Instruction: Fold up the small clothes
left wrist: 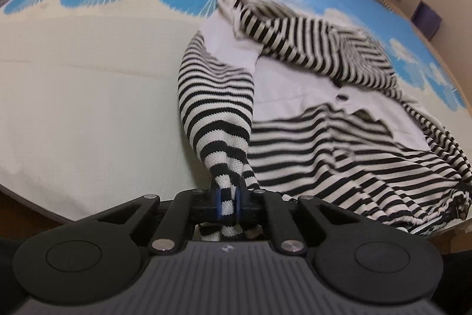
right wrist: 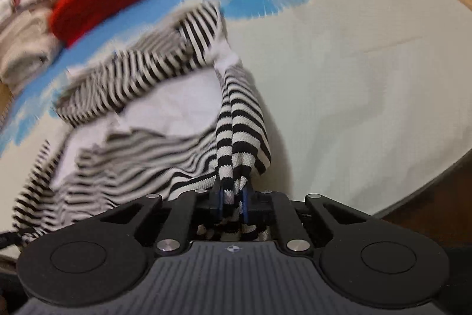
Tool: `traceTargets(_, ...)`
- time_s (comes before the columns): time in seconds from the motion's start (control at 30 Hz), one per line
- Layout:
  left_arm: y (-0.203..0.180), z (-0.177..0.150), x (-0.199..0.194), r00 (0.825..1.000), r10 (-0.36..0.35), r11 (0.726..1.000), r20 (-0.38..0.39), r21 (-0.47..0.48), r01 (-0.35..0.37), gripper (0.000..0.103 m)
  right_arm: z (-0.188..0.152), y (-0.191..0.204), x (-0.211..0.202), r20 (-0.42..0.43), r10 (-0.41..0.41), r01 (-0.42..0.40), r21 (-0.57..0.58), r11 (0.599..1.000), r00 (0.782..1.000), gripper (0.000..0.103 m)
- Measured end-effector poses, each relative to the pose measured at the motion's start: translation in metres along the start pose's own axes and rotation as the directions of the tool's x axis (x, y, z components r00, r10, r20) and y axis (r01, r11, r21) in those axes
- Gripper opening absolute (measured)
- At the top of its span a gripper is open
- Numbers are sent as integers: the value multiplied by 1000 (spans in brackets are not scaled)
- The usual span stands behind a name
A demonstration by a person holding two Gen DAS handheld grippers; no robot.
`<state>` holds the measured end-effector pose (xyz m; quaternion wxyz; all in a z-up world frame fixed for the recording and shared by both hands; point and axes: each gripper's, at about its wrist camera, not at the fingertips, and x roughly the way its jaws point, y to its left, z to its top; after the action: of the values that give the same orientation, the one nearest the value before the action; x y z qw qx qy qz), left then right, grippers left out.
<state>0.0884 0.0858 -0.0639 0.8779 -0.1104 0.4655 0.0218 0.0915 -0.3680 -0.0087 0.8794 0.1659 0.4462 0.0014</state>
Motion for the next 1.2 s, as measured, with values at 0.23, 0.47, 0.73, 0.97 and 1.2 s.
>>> traceTargets(0.23,4,22,-46,991,-100,995,90,28,98,8,23,1,-50,110,86,-85,-9,996,990,10)
traceTargets(0.47,12,22,-119,976,-180,983,121,57,174,8,33,5,-119,202,196,-183,-83,980,959,9)
traceTargets(0.73,22,3,-156,964,-237,971,121,60,232,8,14,-12,-180,236,261,-246,-91,965,936,9)
traceTargets(0.97,17,55,-80,979,-201,979,39,43,199,8,47,-11,-120,170,221,-216,-50,975,960,9)
traceTargets(1.2,17,121,17,983,-159,984,-87,73,165,9,110,-1,-19,49,175,-173,-29,984,983,9)
